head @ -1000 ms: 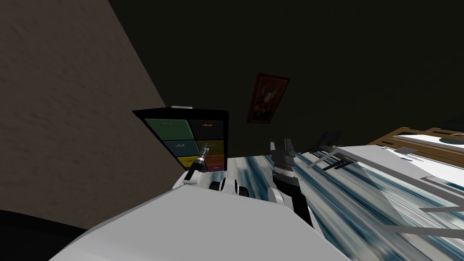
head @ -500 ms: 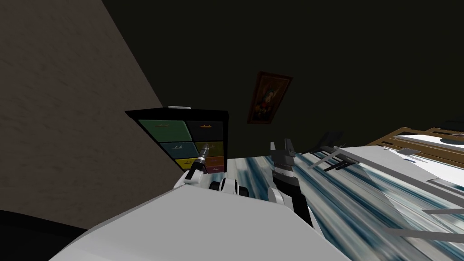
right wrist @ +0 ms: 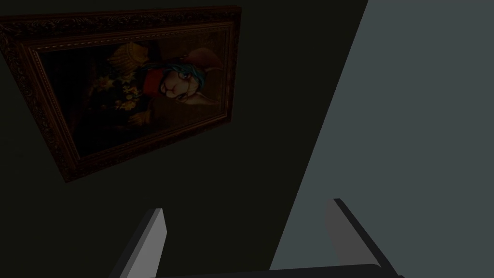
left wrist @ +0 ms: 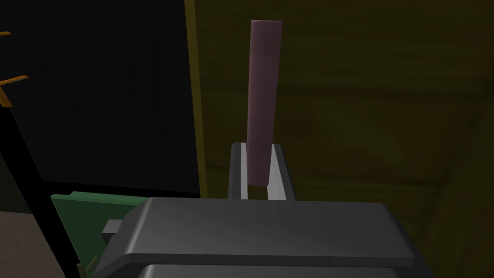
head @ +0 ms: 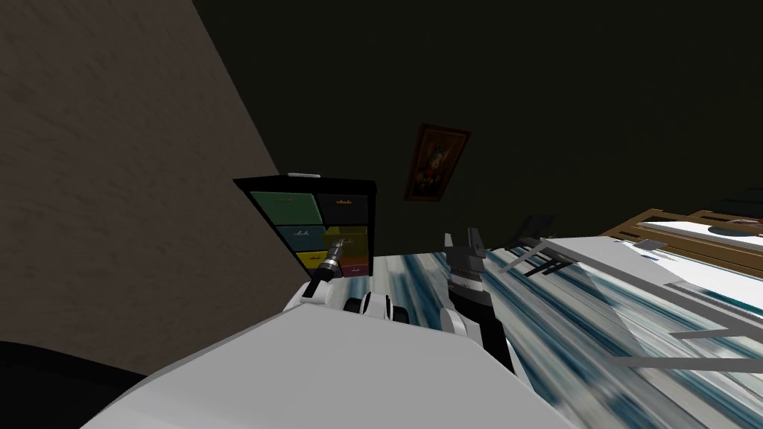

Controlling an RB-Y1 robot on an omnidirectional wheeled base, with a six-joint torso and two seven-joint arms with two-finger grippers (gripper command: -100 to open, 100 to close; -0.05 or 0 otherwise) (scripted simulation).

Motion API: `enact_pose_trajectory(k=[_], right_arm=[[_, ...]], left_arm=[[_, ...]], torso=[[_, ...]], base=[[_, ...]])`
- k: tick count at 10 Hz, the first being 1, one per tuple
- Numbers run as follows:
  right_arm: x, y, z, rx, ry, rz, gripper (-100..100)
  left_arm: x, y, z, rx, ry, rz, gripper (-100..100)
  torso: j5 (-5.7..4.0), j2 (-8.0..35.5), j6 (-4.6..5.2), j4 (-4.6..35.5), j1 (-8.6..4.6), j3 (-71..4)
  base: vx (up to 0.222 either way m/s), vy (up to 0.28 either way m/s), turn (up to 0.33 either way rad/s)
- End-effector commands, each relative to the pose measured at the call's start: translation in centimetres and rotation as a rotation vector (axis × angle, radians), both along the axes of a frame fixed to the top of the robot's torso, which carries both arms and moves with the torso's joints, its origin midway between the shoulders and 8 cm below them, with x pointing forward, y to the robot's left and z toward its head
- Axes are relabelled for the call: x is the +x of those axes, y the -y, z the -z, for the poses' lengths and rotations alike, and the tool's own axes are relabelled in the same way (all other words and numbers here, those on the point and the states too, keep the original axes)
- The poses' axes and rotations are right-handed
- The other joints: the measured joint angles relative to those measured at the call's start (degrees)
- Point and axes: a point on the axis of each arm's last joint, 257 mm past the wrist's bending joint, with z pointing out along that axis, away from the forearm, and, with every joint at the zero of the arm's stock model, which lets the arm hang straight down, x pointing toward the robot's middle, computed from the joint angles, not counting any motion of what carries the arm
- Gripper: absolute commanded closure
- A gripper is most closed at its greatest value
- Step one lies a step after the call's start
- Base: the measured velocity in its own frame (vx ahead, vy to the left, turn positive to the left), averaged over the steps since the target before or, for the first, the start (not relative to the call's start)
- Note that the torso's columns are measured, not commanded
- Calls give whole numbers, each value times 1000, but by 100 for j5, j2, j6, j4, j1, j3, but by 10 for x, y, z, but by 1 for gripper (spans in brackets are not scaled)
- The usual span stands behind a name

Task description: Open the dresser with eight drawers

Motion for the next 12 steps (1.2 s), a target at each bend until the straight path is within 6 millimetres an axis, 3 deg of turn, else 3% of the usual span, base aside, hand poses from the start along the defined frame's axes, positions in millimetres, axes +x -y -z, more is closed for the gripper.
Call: enact_pose_trajectory(k=[1, 3, 4, 12], right_arm=[[0, 0, 0, 0, 0, 0, 0], [0, 0, 0, 0, 0, 0, 0], [0, 0, 0, 0, 0, 0, 0], [0, 0, 0, 0, 0, 0, 0]], left_arm=[[-3, 2, -3, 2, 7, 4, 100], [-7, 4, -7, 3, 15, 8, 100], [-7, 0, -13, 0, 5, 2, -100], [-11, -8, -56, -5, 5, -4, -100]], torso=[[5, 10, -1, -6, 2, 3], [7, 22, 4, -4, -3, 13], [6, 29, 8, -3, -11, 17], [5, 26, 0, 1, 1, 15]], base=[[-163, -44, 21], [-174, -55, 21], [-93, -32, -4], [14, -2, -11]])
